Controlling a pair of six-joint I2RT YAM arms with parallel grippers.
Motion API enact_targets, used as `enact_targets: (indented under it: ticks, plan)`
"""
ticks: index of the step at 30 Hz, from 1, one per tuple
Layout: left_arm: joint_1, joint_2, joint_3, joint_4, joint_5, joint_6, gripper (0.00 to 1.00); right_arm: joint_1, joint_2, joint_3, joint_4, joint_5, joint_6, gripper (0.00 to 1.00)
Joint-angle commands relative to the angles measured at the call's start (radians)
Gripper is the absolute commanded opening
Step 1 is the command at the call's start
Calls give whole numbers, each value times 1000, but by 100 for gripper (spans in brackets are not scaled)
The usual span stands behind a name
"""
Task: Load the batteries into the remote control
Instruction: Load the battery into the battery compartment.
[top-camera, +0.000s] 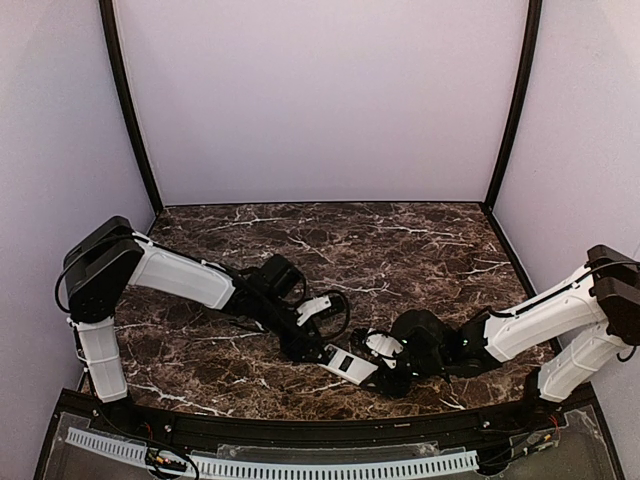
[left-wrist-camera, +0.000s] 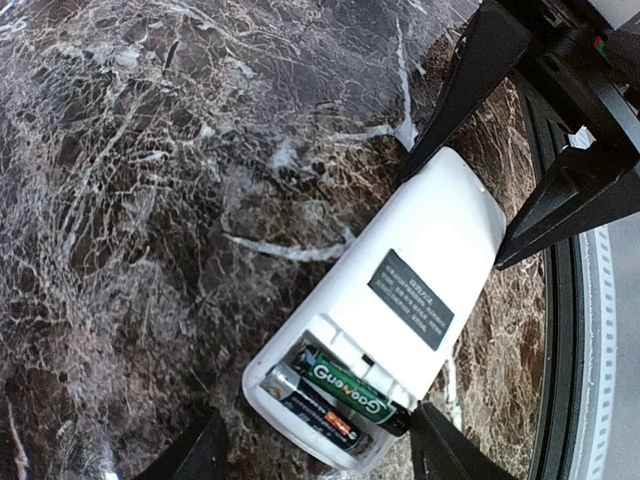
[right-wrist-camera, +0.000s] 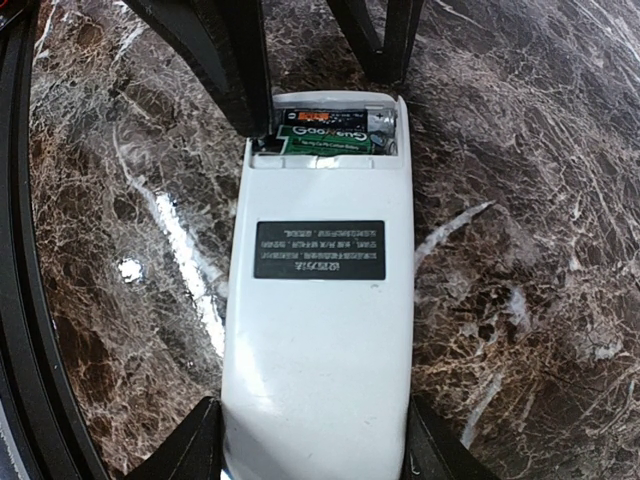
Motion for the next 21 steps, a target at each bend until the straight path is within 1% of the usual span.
enact_targets:
  ticks: [1,11,21]
  plan:
    - [-12,30,3,-53,-67,18,62,9,-7,-8,34,-24,-13,0]
    - [-22,52,14,-55,-103,19,54,9,-12,-14,40,-33,-16,0]
    - [-25,84,31,-53,-100,5,44,9,-15,-16,43,-40,-19,0]
